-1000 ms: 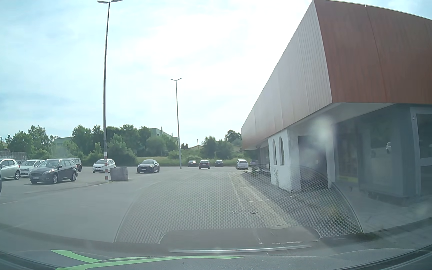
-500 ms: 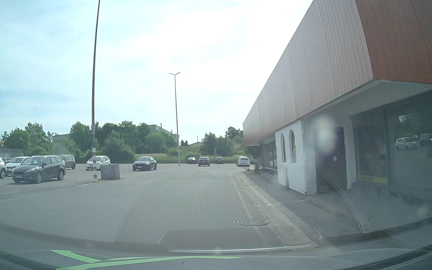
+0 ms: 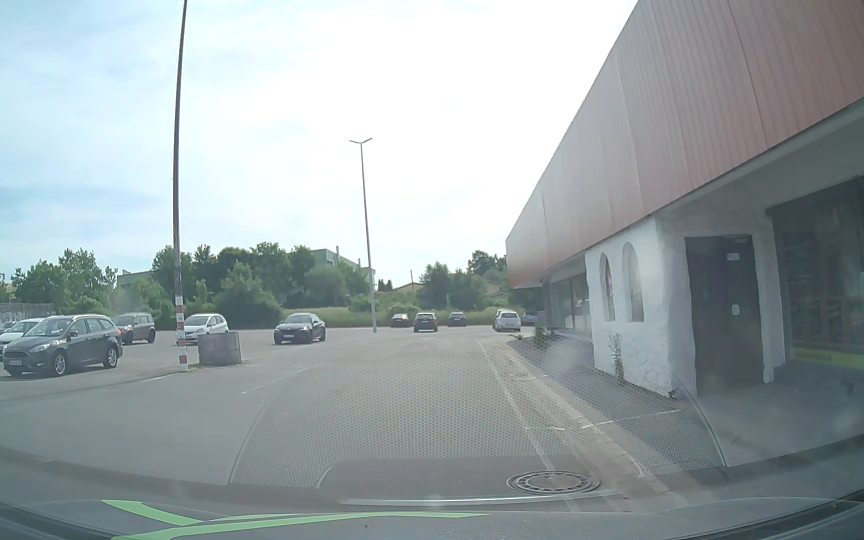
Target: Follow the waypoints while adhering to traffic rules and regulations
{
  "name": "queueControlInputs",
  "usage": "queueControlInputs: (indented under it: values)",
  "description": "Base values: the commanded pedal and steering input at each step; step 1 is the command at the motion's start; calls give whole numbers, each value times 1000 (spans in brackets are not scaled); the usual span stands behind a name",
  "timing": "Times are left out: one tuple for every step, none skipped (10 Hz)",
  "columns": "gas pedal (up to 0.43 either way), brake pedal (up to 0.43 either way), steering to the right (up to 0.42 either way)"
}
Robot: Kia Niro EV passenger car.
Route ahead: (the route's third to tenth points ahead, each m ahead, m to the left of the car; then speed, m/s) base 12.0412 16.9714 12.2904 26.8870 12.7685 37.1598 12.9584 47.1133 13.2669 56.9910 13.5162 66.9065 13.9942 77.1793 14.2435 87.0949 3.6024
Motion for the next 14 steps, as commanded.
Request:
queueControlInputs:
  values:
    - [0,0,-171]
    - [0,0,-201]
    - [0,0,-243]
    - [0,0,-283]
    - [8,0,-320]
    - [20,0,-360]
    - [20,0,-387]
    - [28,0,-408]
    - [39,0,-430]
    - [39,0,-440]
    - [39,0,-453]
    - [47,0,-469]
    - [47,0,-489]
    - [47,0,-511]
